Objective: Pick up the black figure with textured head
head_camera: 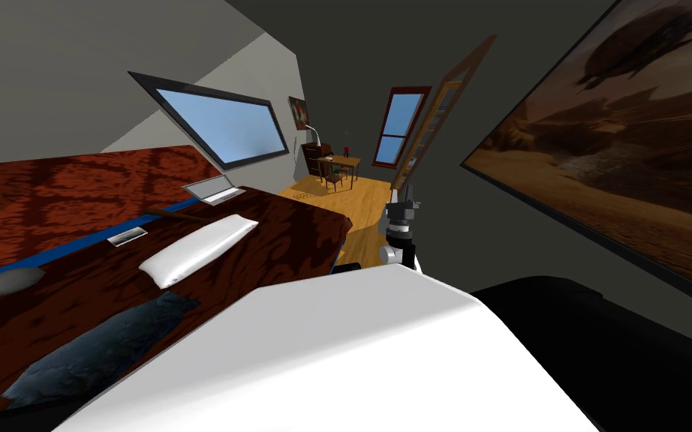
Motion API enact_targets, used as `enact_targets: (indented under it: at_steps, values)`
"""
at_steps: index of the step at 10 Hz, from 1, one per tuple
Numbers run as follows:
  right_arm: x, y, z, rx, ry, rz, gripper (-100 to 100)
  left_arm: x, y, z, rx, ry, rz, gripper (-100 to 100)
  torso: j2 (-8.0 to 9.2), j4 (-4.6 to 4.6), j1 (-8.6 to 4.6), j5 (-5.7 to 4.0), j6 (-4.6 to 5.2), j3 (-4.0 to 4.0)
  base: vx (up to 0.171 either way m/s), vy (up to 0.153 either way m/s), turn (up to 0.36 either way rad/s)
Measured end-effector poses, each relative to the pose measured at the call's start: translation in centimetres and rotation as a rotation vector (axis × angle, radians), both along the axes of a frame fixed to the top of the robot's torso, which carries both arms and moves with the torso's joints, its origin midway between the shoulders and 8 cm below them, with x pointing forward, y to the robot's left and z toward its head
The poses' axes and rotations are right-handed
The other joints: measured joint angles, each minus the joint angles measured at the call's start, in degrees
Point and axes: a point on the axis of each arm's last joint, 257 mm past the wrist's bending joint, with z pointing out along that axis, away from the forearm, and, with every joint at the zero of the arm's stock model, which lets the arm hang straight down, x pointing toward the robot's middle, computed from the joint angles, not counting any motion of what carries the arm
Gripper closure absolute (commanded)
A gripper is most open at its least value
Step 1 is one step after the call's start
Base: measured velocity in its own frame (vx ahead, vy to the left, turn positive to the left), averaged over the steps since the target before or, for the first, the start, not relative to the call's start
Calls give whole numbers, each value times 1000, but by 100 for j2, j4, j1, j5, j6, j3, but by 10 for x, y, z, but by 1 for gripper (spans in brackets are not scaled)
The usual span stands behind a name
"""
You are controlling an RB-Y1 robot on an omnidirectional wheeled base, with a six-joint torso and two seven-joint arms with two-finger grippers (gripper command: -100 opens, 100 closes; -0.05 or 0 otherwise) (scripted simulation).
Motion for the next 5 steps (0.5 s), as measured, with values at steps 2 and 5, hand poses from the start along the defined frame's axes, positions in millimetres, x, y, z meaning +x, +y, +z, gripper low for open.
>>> enact_targets:
  at_steps: [2,5]
  values:
    - [0,0,0,0,0,0,0,0,4,6,1,-1,-3,100,-2,0,-14,-6,-4,-1,14,-56,72]
    - [0,0,0,0,0,0,0,6,12,18,2,-3,-16,0,-2,-1,-25,-9,-1,-1,5,-43,26]
